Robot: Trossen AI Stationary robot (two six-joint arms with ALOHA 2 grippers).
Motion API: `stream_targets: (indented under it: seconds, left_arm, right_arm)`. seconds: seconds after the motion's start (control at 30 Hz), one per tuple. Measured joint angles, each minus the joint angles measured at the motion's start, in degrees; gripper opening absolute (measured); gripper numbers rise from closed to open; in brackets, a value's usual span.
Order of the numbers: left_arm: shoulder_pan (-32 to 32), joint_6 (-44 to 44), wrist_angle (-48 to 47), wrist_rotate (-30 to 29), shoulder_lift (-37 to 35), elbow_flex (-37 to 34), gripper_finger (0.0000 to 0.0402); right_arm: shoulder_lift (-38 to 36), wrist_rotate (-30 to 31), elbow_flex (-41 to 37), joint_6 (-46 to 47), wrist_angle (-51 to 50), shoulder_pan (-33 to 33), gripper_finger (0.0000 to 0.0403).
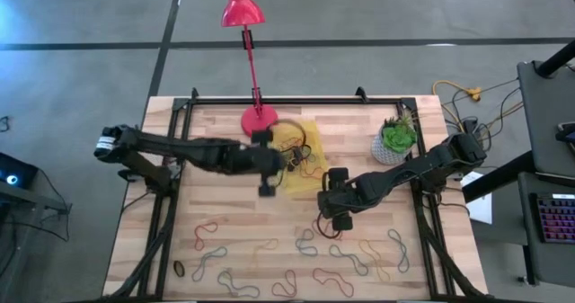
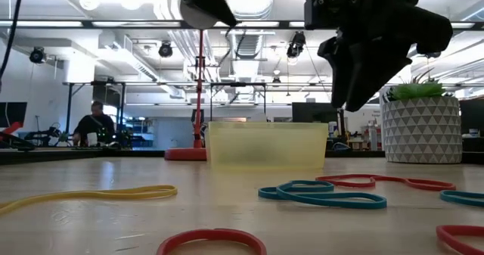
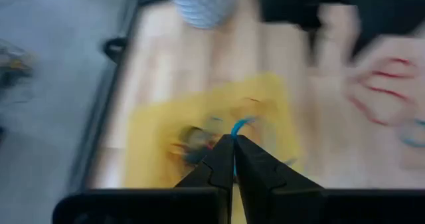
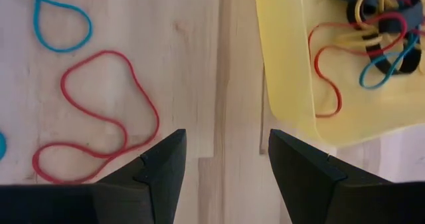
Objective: Pick and place rubber bands into bin
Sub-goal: Put the blue rubber band into the yellow bin
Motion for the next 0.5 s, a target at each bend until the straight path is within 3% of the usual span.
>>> stream_targets:
  seconds: [0.07, 0.2, 0.3, 0.5]
  left_arm:
    - [3.15, 1.75, 1.37, 0.34, 1.88, 1.96, 0.0]
    - [9.5, 0.75, 6.2, 7.01, 6.53, 2.63, 0.0]
    - [12.64, -2.47, 7.02, 6.39, 11.07, 2.5, 0.0006]
    - [12.67, -12.77, 0.96, 7.61, 15.9, 2.59, 0.0065]
  right_arm:
    - [-0.57, 0.04, 0.0, 1.45, -1.38, 0.42, 0.0201]
    - [-1.92, 0.03, 0.0, 4.06, -3.71, 1.43, 0.0201]
    - [-2.69, 0.02, 0.0, 6.33, -4.26, 1.59, 0.0201]
    - [-3.83, 0.0, 0.0, 9.45, -5.22, 2.0, 0.0201]
